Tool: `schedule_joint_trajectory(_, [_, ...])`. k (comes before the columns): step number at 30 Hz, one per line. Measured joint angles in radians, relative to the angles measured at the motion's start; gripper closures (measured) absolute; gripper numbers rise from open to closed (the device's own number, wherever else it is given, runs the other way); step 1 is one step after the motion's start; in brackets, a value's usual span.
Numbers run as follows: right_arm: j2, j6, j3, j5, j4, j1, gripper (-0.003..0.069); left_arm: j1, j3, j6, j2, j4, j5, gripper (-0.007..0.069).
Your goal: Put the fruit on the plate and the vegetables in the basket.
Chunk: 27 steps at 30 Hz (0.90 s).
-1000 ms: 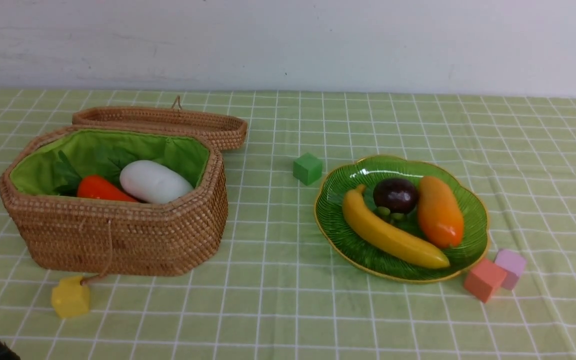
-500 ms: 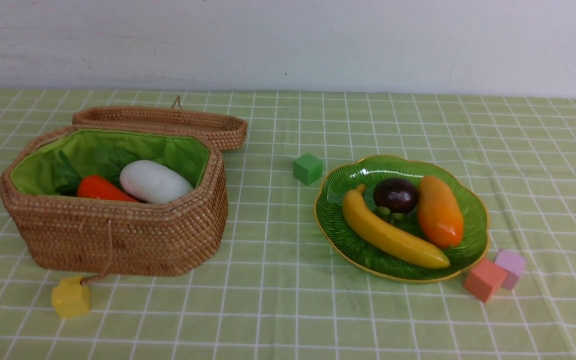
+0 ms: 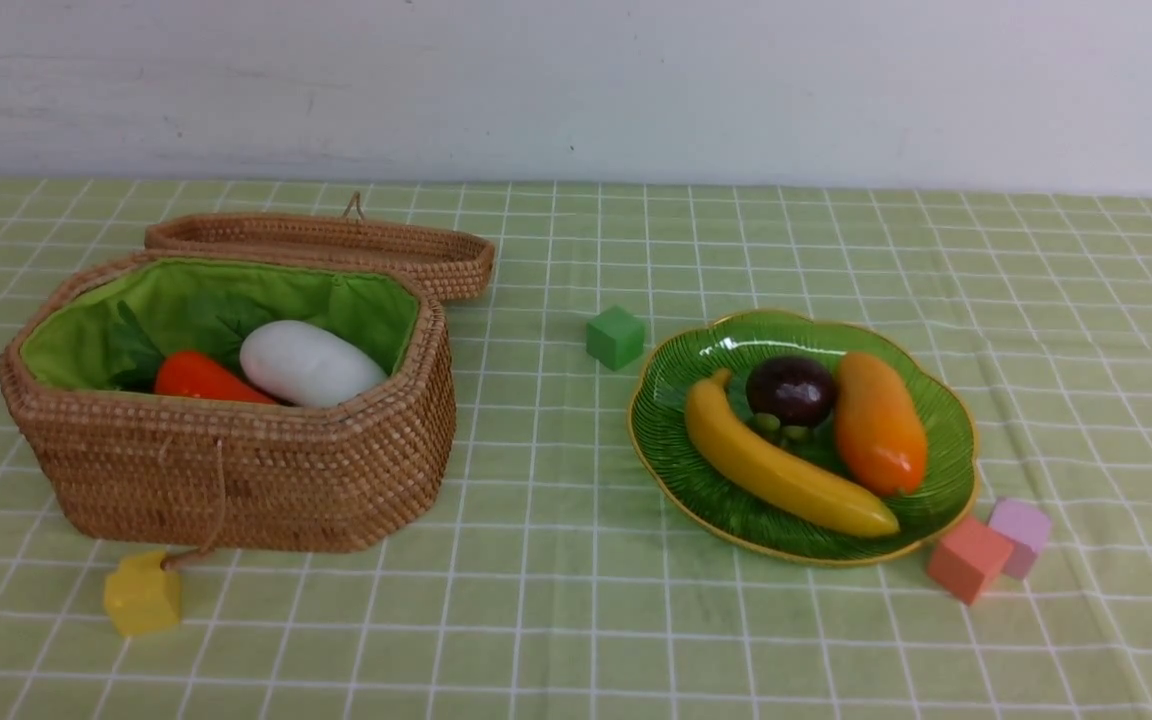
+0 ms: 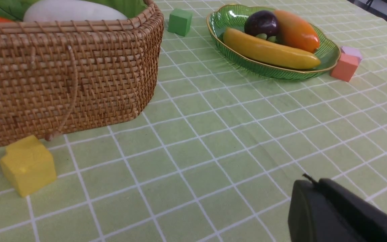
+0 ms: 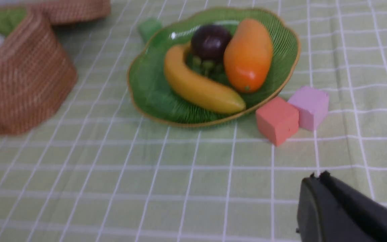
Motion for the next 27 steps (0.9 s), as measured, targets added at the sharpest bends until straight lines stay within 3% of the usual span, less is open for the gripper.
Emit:
schedule_joint_trajectory(1, [-0.005,-0.003,0.011,-0.013,0.01,0.0,0.0679,0.0,0.0,0.0,0.0,0.0,0.0,0.0626])
schedule_joint_trajectory(2, [-0.057,-0.031,0.106,-0.094,0.075,-0.072,0.0679,0.0,0.0,0.0,0.0,0.0,0.0,0.0624])
schedule_joint_trajectory(4, [-0.122,-0.065,0.186,-0.128,0.116,-0.124,0.0679,0.0,0.0,-0.001,0.0,0.0,0.001,0.0624])
schedule_joint_trajectory(7, [-0.17,-0.121,0.229,-0.09,0.132,-0.173,0.0679,0.0,0.0,-0.001,0.0,-0.003,-0.001,0.0622])
schedule_joint_trajectory(19, [-0.176,-0.263,0.23,-0.073,0.138,-0.183,0.0679,0.0,0.0,-0.001,-0.001,0.0,0.003,0.0612])
schedule_joint_trajectory(24, [-0.176,-0.479,0.231,-0.086,0.184,-0.183,0.0679,0.0,0.0,-0.001,-0.001,0.0,0.004,0.0606])
schedule_joint_trajectory(27, [-0.176,-0.52,0.231,-0.079,0.197,-0.183,0.0679,0.0,0.0,-0.001,-0.001,0.0,0.004,0.0604])
